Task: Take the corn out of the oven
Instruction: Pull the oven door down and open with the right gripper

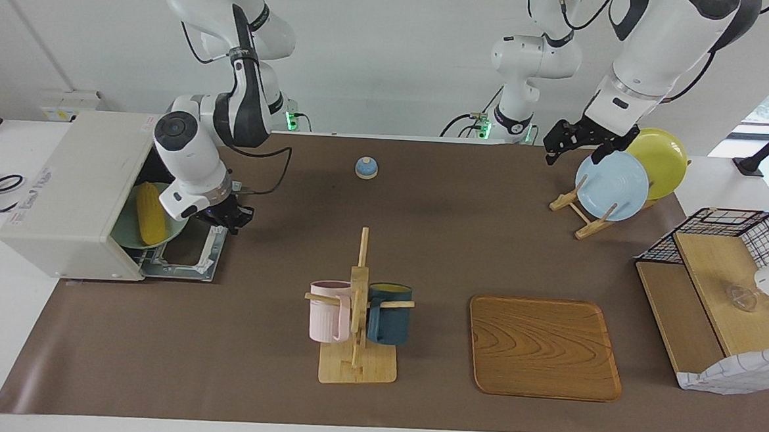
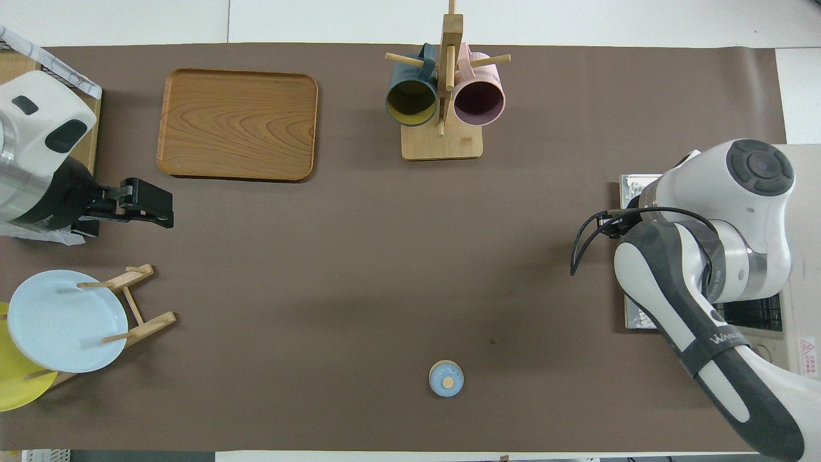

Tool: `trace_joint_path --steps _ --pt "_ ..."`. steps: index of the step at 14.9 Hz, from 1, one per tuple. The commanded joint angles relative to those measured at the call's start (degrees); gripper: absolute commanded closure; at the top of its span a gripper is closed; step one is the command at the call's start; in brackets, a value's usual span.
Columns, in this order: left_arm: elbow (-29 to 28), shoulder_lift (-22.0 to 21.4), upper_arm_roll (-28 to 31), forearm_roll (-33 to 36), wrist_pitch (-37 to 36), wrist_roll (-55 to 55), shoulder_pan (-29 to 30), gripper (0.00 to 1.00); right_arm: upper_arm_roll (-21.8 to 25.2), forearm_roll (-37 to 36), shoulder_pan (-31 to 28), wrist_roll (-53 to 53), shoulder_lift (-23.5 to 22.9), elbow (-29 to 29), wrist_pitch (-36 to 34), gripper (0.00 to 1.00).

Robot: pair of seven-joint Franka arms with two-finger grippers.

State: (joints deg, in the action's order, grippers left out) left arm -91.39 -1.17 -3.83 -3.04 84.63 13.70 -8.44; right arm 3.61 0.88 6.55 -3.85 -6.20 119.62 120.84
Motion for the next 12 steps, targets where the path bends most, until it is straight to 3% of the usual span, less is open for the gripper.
trace_joint_path --steps 1,2,4,6,12 --pt "0.42 -0.06 -0.47 1.02 -0.17 0.1 0.71 0.0 0.69 -2.0 -0.57 -0.36 1.8 -1.66 -4.72 0.75" --pt "0.42 -0.15 -0.47 1.02 -0.08 0.1 0.71 0.0 0.78 -6.11 -0.57 -0.45 1.97 -2.71 -6.92 0.62" --pt "0.42 -0.15 -0.47 1.02 0.09 0.01 0.71 0.0 0.7 -13.5 -0.83 -1.06 1.89 -5.43 -10.96 0.6" --pt "0.42 -0.06 -0.47 1.02 0.27 0.01 0.71 0.0 0.61 -14.06 -2.93 -0.98 1.98 -5.19 -11.07 0.59" --pt "0.42 -0.06 -0.56 1.02 0.36 0.01 0.62 0.0 0.52 -13.97 -6.28 2.18 4.17 2.81 -2.29 0.6"
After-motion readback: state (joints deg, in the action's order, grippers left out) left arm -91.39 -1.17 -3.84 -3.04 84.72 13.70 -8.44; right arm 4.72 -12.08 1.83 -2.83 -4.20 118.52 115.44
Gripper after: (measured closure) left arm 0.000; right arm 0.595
